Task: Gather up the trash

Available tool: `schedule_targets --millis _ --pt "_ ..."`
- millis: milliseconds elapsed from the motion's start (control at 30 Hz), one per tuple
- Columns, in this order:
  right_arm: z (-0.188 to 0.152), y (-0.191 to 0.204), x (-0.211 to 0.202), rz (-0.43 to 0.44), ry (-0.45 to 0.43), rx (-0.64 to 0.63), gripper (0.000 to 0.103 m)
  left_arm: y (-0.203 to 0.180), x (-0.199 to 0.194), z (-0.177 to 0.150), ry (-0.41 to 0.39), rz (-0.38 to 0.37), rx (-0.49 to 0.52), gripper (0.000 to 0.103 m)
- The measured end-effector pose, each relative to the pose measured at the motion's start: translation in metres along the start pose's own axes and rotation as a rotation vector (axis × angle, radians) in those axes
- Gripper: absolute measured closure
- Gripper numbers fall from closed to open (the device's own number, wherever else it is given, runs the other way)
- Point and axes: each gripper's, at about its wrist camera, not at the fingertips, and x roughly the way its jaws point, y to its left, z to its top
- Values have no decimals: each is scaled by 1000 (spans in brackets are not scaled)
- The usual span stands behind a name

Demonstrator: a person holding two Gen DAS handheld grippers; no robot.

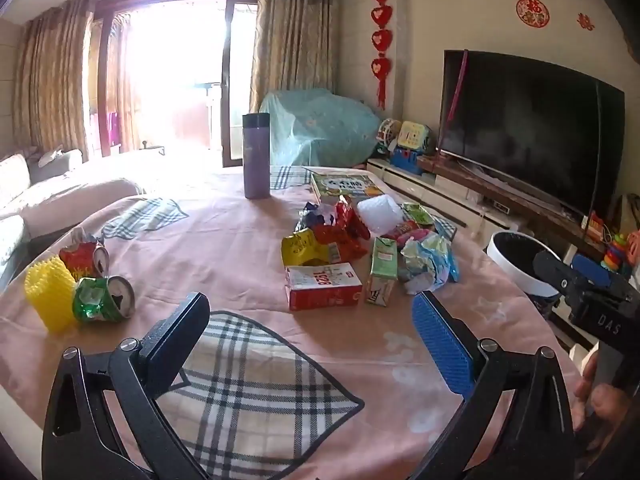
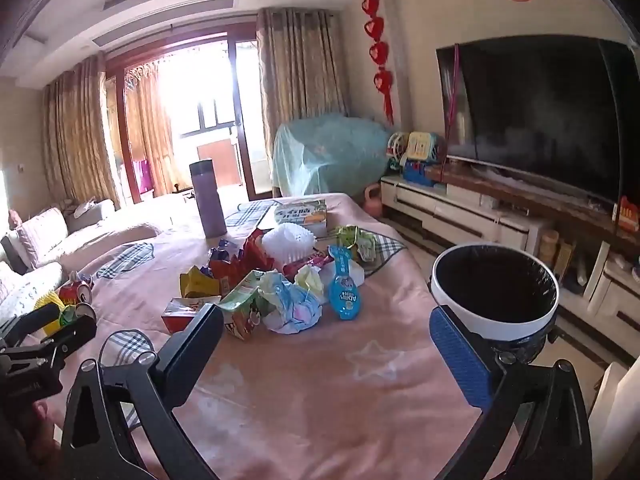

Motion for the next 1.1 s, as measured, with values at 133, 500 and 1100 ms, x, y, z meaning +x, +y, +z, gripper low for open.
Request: schedule_targets --millis 133,500,1100 --pt "-2 14 18 4 -11 7 0 -1 -5 2 -25 25 14 0" --pt "0 32 24 -5 -38 -8 0 -4 -8 3 -49 18 26 0" --pt "-4 40 26 21 -16 -19 0 -5 -7 0 -51 12 18 0"
